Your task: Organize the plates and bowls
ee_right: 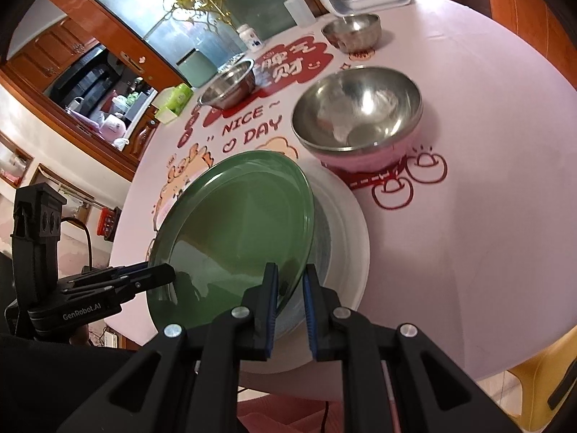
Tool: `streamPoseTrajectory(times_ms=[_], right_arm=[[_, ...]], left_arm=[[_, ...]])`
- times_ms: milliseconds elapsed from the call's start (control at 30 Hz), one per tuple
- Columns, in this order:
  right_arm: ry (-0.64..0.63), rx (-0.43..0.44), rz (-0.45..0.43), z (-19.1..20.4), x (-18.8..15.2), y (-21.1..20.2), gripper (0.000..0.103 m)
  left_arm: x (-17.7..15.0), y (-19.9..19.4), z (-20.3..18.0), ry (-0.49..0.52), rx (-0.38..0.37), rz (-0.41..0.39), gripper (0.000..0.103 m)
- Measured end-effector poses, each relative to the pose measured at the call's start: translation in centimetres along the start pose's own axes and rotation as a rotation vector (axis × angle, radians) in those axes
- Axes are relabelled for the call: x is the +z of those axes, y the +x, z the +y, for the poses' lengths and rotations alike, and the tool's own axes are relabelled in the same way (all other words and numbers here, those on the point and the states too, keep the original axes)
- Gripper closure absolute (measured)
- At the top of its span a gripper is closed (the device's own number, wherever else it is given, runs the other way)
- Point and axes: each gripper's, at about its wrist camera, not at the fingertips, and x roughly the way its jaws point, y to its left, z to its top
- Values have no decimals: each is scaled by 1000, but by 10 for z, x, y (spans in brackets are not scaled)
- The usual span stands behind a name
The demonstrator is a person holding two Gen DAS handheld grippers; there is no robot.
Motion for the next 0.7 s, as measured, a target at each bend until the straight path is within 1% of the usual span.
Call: streamPoseTrajectory(times_ms=[400,533,700], right_arm=[[-8,-48,76,5,-5,20,89],[-9,-58,88,7,-5,24,88],[-10,-72,81,8,-5,24,86]], left_arm=[[-2,18,12,-20,5,54,76],[-2,21,15,-23,3,64,76],[-1,25,13,-15,-1,65,76]])
